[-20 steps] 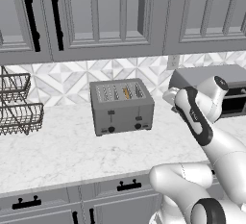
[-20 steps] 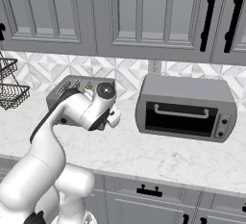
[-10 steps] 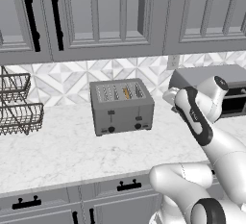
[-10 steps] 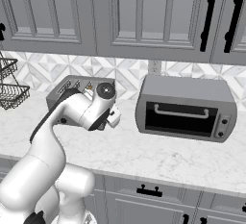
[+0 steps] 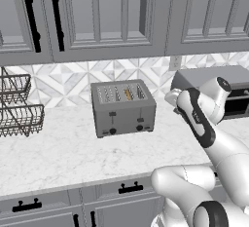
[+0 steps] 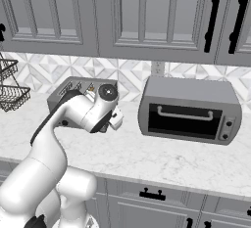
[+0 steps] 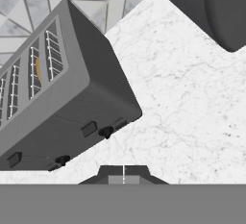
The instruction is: Start the toaster. Once the lever pops up, take the bread to the plate on the dining counter.
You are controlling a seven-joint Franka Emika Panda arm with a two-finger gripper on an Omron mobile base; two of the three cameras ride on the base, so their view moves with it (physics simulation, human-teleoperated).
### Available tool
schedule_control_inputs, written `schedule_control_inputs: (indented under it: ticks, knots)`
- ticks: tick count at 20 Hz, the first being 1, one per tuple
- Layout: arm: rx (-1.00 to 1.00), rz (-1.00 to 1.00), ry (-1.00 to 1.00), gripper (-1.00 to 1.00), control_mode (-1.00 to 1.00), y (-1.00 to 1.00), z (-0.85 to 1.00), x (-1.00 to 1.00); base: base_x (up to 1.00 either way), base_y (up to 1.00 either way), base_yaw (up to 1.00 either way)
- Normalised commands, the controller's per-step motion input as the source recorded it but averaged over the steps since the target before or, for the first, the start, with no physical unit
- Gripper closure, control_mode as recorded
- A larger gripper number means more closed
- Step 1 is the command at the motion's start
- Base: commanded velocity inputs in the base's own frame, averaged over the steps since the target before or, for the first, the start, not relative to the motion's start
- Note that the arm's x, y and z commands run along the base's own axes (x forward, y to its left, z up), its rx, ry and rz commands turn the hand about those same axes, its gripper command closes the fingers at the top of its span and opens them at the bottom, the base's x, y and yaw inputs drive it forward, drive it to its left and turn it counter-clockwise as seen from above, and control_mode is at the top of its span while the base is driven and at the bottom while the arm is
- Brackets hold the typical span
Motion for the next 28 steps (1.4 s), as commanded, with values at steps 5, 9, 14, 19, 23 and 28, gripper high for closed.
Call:
schedule_control_inputs:
  ticks: [5,9,14,19,23,28]
  knots:
    - [0.0,0.0,0.0,1.0,-1.0,0.0,0.0,0.0,0.0,0.0,0.0]
    - [0.0,0.0,0.0,1.0,-1.0,0.0,0.0,0.0,0.0,0.0,0.0]
    - [0.0,0.0,0.0,1.0,-1.0,0.0,0.0,0.0,0.0,0.0,0.0]
    - [0.0,0.0,0.0,1.0,-1.0,0.0,0.0,0.0,0.0,0.0,0.0]
    - [0.0,0.0,0.0,1.0,-1.0,0.0,0.0,0.0,0.0,0.0,0.0]
    - [0.0,0.0,0.0,1.0,-1.0,0.0,0.0,0.0,0.0,0.0,0.0]
